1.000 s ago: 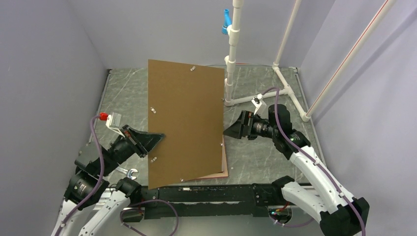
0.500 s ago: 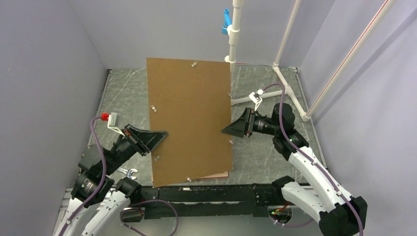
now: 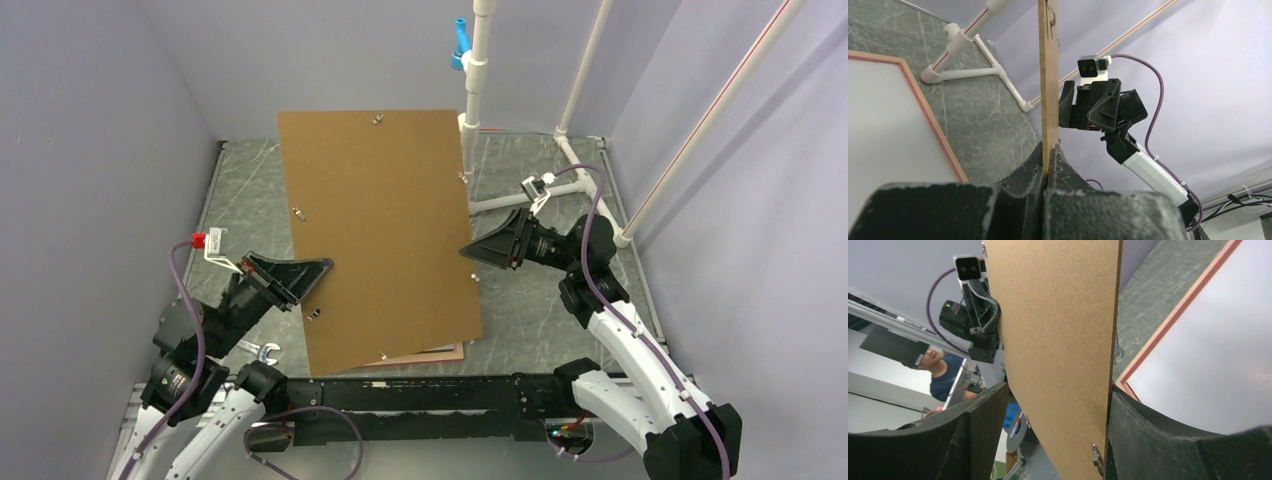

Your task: Put the photo into the frame

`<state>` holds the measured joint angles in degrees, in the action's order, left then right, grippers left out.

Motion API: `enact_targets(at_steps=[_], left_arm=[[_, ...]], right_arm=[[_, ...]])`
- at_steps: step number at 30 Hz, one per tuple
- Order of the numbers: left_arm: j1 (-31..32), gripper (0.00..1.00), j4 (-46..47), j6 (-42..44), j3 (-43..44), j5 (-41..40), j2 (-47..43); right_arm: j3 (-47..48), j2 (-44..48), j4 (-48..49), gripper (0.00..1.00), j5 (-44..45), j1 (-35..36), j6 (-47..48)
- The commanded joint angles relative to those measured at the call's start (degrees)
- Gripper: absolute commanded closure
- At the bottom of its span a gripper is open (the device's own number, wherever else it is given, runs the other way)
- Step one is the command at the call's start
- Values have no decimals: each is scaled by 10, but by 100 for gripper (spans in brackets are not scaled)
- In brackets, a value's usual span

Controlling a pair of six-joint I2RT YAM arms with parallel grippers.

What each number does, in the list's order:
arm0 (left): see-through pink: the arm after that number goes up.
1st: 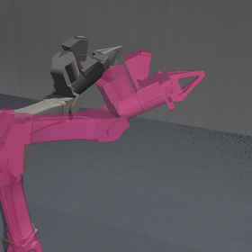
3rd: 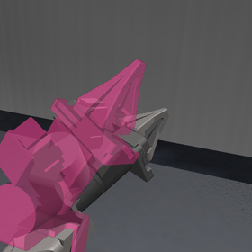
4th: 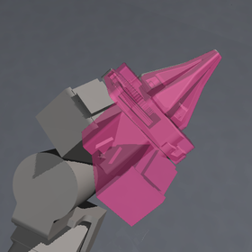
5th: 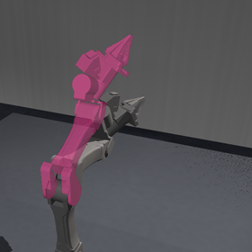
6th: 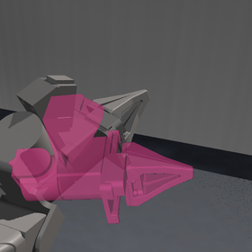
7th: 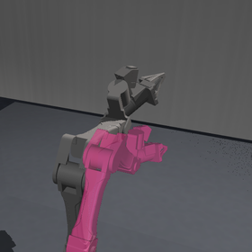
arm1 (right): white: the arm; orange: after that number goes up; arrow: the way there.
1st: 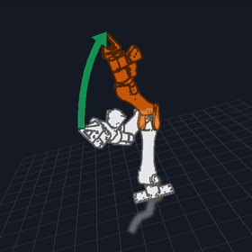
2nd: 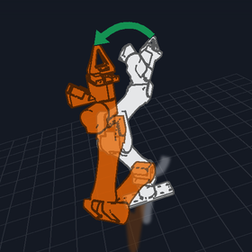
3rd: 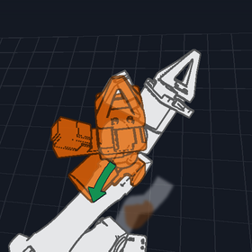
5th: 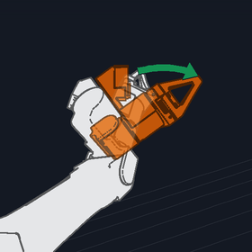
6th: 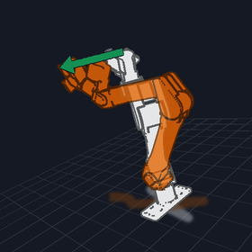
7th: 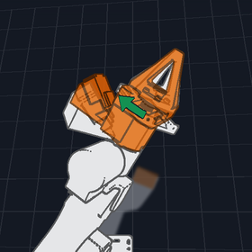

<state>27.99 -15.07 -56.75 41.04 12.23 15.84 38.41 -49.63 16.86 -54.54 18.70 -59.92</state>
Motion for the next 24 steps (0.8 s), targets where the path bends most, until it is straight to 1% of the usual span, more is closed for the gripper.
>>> enact_targets(at_steps=[1, 3, 7, 8, 9, 12, 13, 17, 18, 19, 20, 21, 22, 23, 24], left_arm=[[0, 100, -11, 24, -11, -10, 29], [1, 100, -18, 36, -8, -2, 43], [0, 100, -7, 48, -10, 25, 66], [0, 100, 2, 48, -15, 32, 70], [0, 100, 11, 46, -21, 39, 75], [0, 100, 14, 43, -31, 34, 80], [0, 100, 6, 45, -31, 23, 78], [-1, 99, -35, 52, -33, -27, 65], [0, 95, -47, 52, -31, -37, 64], [-1, 88, -56, 56, -29, -43, 65], [0, 76, -63, 61, -25, -46, 67], [0, 58, -70, 67, -21, -48, 72], [-1, 30, -79, 74, -14, -50, 76], [-1, 8, -90, 81, -7, -51, 83], [-1, 2, -111, 88, 4, -56, 94]], right_arm=[[8, 8, 191, 30, -95, 16, -116], [7, 7, 225, 30, -101, 17, -136], [15, 7, 227, 33, -107, 16, -138], [16, 6, 230, 36, -108, 16, -140], [15, 6, 234, 41, -108, 16, -144], [14, 2, 258, 49, -111, 16, -162], [15, 2, 266, 50, -113, 16, -167], [19, 6, 258, 64, -115, 14, -164], [21, 6, 244, 70, -114, 14, -156], [25, 6, 227, 77, -114, 13, -145], [29, 7, 208, 87, -113, 13, -133], [34, 7, 179, 96, -112, 13, -118], [42, 6, 141, 100, -107, 13, -88], [53, 6, 91, 100, -102, 12, -53], [67, 5, 29, 100, -92, 13, -9]])
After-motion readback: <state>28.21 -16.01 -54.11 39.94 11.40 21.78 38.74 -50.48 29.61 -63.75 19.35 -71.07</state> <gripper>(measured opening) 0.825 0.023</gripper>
